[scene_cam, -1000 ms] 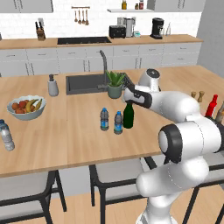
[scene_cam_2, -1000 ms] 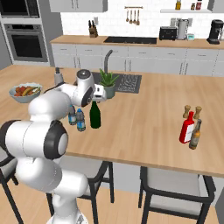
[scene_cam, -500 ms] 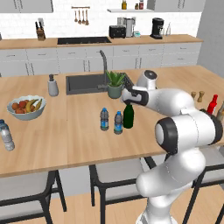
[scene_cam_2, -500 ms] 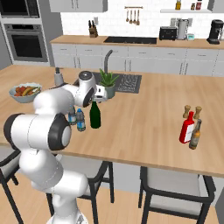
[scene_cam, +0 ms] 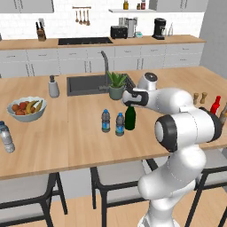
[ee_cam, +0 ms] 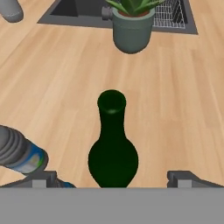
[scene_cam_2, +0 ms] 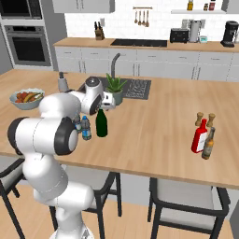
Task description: Move the plastic bottles in the middle to the plastics group, and the glass bottles in the middle to the glass group.
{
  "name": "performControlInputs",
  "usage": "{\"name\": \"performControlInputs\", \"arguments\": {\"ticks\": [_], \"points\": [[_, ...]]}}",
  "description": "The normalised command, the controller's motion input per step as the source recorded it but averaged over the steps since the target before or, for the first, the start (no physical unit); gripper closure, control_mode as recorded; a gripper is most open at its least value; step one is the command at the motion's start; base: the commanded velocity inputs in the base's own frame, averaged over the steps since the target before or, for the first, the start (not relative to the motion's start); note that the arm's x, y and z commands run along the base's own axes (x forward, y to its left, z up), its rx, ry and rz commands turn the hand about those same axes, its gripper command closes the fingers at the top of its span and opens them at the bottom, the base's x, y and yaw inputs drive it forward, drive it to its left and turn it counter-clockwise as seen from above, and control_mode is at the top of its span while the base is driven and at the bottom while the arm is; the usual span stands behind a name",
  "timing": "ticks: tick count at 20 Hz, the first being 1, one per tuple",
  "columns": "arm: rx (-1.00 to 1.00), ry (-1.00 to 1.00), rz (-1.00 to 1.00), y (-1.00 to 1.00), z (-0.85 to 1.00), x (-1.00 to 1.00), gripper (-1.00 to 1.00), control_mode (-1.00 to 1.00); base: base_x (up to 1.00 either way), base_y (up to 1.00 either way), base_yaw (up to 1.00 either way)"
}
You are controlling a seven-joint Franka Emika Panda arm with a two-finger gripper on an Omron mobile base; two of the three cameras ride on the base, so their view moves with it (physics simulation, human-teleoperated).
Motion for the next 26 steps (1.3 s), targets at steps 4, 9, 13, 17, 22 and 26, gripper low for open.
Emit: {"name": "performControlInputs", "arguments": {"ticks": [4,9,13,17,22,26], "points": [[0.0,0.0,0.0,0.0,-0.13,0.03,-1.0,-1.0,0.0,0.0,0.0],[0.0,0.0,0.0,0.0,-0.1,0.11,-1.0,-1.0,0.0,0.0,0.0],[0.0,0.0,0.0,0.0,-0.08,0.18,-1.0,-1.0,0.0,0.0,0.0],[0.0,0.0,0.0,0.0,-0.03,0.17,-1.0,-1.0,0.0,0.0,0.0],[0.0,0.0,0.0,0.0,-0.01,0.14,-1.0,-1.0,0.0,0.0,0.0],[0.0,0.0,0.0,0.0,-0.04,0.02,-1.0,-1.0,0.0,0.0,0.0]]}}
